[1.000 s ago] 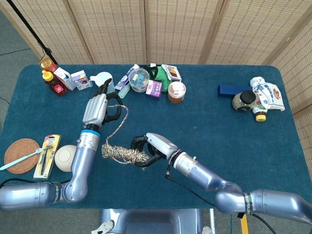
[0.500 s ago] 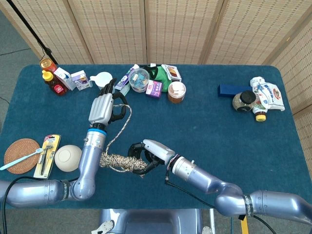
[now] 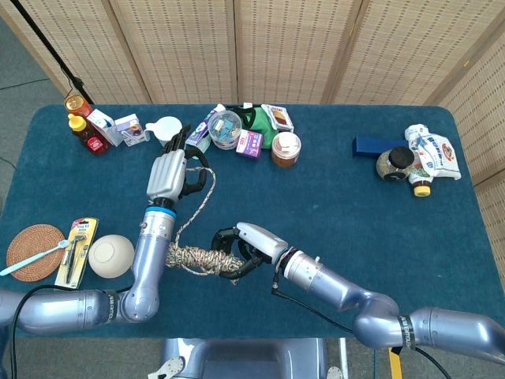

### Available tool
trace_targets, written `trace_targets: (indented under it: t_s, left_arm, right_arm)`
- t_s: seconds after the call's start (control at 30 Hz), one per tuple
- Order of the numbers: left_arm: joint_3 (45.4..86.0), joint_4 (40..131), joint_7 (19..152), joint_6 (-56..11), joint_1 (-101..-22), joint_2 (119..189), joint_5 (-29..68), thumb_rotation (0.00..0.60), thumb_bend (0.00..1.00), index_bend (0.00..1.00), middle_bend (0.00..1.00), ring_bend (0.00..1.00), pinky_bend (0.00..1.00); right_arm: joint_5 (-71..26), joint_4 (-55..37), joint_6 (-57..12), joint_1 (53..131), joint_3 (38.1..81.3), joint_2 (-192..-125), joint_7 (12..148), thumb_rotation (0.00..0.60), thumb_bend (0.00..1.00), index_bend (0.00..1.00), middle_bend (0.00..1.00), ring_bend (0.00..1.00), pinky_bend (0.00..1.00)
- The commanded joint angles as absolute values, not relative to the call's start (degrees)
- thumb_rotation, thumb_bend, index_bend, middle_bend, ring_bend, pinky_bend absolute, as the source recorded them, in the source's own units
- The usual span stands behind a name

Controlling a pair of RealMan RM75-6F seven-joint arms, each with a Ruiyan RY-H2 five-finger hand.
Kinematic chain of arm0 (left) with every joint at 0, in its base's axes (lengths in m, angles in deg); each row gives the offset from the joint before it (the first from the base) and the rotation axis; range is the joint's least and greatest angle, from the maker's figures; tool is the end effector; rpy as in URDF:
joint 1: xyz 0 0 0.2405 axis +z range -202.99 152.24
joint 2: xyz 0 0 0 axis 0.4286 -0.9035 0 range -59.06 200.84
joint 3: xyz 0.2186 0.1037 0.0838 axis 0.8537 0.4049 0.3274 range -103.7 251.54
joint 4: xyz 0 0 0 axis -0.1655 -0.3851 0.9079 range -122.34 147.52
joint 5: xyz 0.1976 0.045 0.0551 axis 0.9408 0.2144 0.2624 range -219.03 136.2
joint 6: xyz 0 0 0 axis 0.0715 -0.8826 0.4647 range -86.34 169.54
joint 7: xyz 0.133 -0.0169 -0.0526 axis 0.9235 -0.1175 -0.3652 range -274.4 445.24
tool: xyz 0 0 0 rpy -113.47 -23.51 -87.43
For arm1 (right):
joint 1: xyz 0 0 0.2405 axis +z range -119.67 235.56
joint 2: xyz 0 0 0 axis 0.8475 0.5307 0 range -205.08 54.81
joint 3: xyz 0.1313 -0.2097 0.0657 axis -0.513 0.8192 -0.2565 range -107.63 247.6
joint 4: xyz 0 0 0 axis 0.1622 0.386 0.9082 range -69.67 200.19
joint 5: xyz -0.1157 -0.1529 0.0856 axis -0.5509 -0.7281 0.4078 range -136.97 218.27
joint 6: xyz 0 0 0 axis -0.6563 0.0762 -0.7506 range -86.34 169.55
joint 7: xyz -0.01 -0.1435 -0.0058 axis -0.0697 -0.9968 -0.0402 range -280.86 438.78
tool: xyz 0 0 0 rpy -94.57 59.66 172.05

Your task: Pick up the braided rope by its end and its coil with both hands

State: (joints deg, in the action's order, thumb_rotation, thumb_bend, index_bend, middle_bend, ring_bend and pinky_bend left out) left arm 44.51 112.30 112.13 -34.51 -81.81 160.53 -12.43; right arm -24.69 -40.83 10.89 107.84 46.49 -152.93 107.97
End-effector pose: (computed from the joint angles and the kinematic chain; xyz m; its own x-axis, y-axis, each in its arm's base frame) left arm -0.0298 0.3842 0.0479 -0.0520 0.0978 0.9938 0.9971 -0.0508 0.0572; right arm -0.0117 -0.3128 0.0123 -0.2106 -0.7984 0.5641 -0.8206 -0.1691 -0.5458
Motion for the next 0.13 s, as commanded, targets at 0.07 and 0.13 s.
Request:
trace_targets:
  t_s: [0.07,0.13]
  left_arm:
    - [44.14,112.94,112.46,-34.67,-81.75,160.21,-12.43,0.6,0.45,0.55,0.0,0.0,0.07]
    - [44.06,113.5,112.73,-34.9,-81.71,160.07,-12.36,0.6,0.45,0.55,0.0,0.0,0.07]
  right_arm:
    - [-24.88,-40.78,10.66,107.97,46.74,-152.69,108.27,0.6,0.56,0.61,0.56,0.49,0.75]
    - [-24.96,-40.85,10.48,108.02,46.9,-152.48,108.45,0.6,0.56,0.61,0.56,0.49,0.75]
